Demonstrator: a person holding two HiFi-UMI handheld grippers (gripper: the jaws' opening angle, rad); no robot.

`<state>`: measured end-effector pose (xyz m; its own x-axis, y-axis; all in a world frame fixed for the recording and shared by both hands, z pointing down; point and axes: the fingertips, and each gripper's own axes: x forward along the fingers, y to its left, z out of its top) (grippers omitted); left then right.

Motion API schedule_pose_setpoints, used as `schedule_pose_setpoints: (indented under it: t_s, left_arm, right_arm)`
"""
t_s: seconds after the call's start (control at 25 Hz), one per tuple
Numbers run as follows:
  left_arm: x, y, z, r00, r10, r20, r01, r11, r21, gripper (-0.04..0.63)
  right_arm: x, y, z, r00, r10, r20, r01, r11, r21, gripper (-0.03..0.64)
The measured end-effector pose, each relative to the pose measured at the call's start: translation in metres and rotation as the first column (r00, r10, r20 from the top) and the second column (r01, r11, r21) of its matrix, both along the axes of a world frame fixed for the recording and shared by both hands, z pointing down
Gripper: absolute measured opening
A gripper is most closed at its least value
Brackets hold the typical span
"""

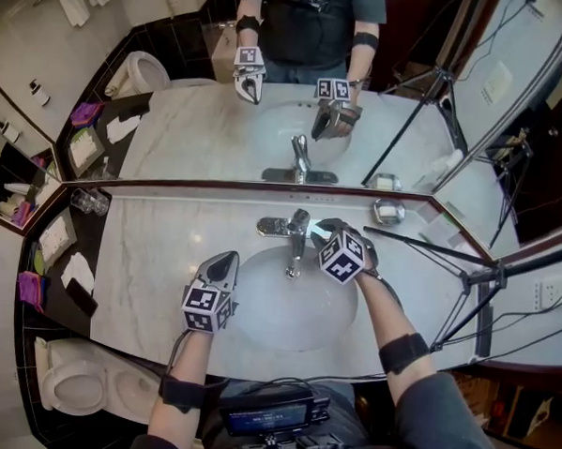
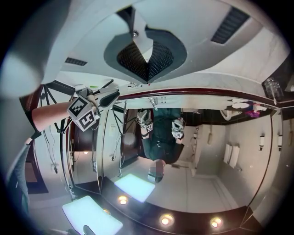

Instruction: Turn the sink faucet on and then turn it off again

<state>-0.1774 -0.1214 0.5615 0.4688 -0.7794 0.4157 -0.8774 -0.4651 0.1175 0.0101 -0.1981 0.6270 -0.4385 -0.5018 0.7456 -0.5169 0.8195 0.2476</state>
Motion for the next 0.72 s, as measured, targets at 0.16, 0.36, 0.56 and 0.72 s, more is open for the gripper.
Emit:
schedule_pose_setpoints:
  t_s: [0.16, 0.36, 0.56, 0.72]
  left_arm:
    - [-0.002, 0.003, -0.003, 1.000, -0.014, -0.019, 0.014, 1.000, 0.001, 0.000]
    - [-0.004, 0.010, -0.008, 0.999, -0.022, -0.033, 0.022, 1.000, 0.002, 0.000]
    - [-0.006, 0.016, -0.013, 0.998, -0.037, -0.058, 0.037, 0.999, 0.008, 0.000]
    - [-0.008, 0.022, -0.013, 0.996, -0.047, -0.080, 0.048, 0.999, 0.004, 0.000]
  right_arm:
    - [0.022, 0.013, -0.021, 0.984, 0.136, 0.116, -0.138, 0.990, 0.010, 0.026]
    - [0.052, 0.037, -0.048, 0.911, 0.305, 0.277, -0.311, 0.950, -0.024, 0.018]
    - [0.083, 0.059, -0.053, 0.781, 0.438, 0.445, -0.436, 0.893, -0.112, 0.018]
    - [0.097, 0.078, -0.060, 0.727, 0.481, 0.490, -0.484, 0.865, -0.131, 0.018]
